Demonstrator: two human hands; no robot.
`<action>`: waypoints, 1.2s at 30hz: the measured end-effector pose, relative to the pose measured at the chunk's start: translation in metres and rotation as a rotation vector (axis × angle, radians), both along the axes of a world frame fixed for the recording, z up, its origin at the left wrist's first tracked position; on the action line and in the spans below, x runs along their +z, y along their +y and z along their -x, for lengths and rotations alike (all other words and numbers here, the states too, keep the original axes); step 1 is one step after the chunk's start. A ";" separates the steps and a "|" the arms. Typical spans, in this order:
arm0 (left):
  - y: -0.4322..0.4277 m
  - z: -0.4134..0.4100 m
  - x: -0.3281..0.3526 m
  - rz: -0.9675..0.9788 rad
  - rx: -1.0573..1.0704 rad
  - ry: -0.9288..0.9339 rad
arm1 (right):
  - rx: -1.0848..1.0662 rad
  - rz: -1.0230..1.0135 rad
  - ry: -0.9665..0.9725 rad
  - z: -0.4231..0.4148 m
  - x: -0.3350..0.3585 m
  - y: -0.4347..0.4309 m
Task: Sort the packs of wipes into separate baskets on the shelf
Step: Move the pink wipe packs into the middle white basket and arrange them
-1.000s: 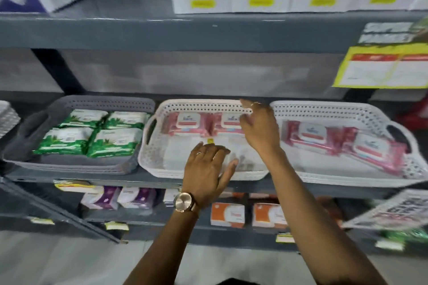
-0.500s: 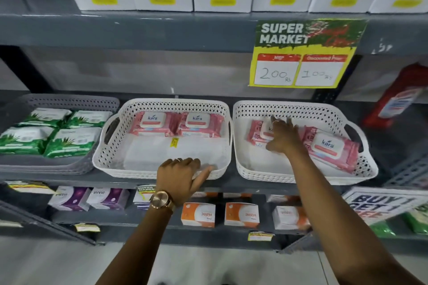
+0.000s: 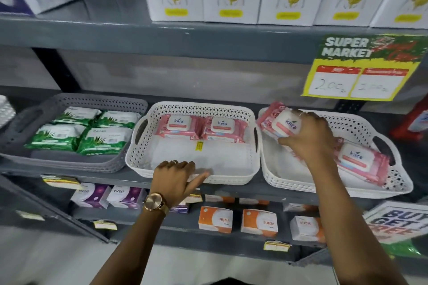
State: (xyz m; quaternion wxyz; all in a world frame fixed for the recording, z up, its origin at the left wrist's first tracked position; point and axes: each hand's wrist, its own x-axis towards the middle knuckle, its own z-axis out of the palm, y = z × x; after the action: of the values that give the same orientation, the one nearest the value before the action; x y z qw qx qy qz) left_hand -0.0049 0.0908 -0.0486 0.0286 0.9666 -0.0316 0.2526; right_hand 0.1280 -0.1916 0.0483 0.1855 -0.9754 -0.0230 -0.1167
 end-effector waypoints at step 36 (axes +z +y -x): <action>-0.006 0.002 0.010 0.050 -0.032 0.011 | 0.523 -0.352 0.193 0.017 -0.037 0.152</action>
State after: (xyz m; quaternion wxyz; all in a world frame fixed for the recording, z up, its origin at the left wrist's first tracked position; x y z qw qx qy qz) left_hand -0.0067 0.0853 -0.0388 0.0569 0.9664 -0.0407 0.2473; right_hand 0.1108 -0.0398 0.0113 0.3764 -0.8959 -0.2346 0.0258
